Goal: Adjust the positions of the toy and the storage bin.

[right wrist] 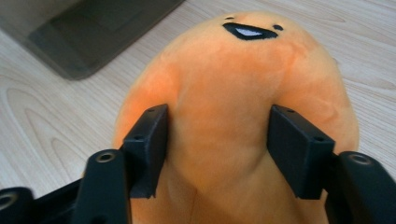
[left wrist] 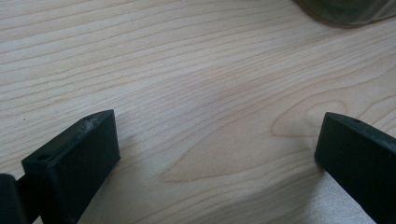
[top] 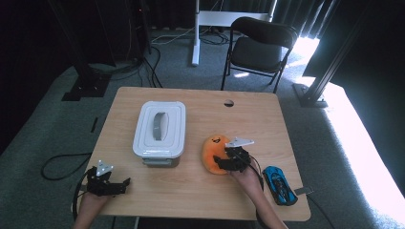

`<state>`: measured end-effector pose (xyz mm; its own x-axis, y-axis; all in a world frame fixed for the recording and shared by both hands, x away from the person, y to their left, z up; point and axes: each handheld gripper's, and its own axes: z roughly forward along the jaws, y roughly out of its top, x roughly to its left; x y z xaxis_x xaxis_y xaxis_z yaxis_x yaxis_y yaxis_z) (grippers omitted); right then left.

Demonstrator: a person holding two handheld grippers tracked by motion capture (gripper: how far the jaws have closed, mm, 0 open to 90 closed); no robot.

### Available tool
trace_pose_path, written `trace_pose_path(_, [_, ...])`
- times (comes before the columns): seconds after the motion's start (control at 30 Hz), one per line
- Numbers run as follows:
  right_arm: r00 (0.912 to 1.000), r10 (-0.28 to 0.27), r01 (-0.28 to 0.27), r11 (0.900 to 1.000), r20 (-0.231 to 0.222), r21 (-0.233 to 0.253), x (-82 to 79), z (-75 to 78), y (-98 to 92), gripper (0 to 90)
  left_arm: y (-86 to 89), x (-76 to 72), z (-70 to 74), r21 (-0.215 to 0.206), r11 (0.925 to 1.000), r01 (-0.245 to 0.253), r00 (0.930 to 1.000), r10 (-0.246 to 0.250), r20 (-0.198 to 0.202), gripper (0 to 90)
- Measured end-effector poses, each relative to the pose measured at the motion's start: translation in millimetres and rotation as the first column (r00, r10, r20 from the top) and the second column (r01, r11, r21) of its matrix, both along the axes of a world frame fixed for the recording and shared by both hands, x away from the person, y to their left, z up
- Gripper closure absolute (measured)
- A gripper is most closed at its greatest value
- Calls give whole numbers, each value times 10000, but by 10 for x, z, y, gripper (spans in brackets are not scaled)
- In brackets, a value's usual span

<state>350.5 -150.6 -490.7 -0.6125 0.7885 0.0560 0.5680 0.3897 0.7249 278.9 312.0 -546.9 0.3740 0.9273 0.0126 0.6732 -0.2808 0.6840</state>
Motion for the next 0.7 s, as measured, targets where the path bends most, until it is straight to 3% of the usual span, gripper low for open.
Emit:
trace_pose_path(0.03, [10000,-18,18,10000,1,-58,6,15,-4,555,0,0,0,1,10000,2,10000,-2,-2,2])
trace_pose_path(0.2, [9997,-192,194,9997,137,-179,-22,91,-31,714,0,0,0,-1,10000,2,10000,-2,-3,2])
trace_pose_path(0.43, [9984,-448,441,9988,352,204,-14,217,-204,741,0,0,0,2,10000,3,10000,-3,-5,2])
trace_pose_path(0.7, [9957,-754,749,9971,535,115,56,341,-429,741,0,0,0,-1,10000,0,10000,0,-3,2])
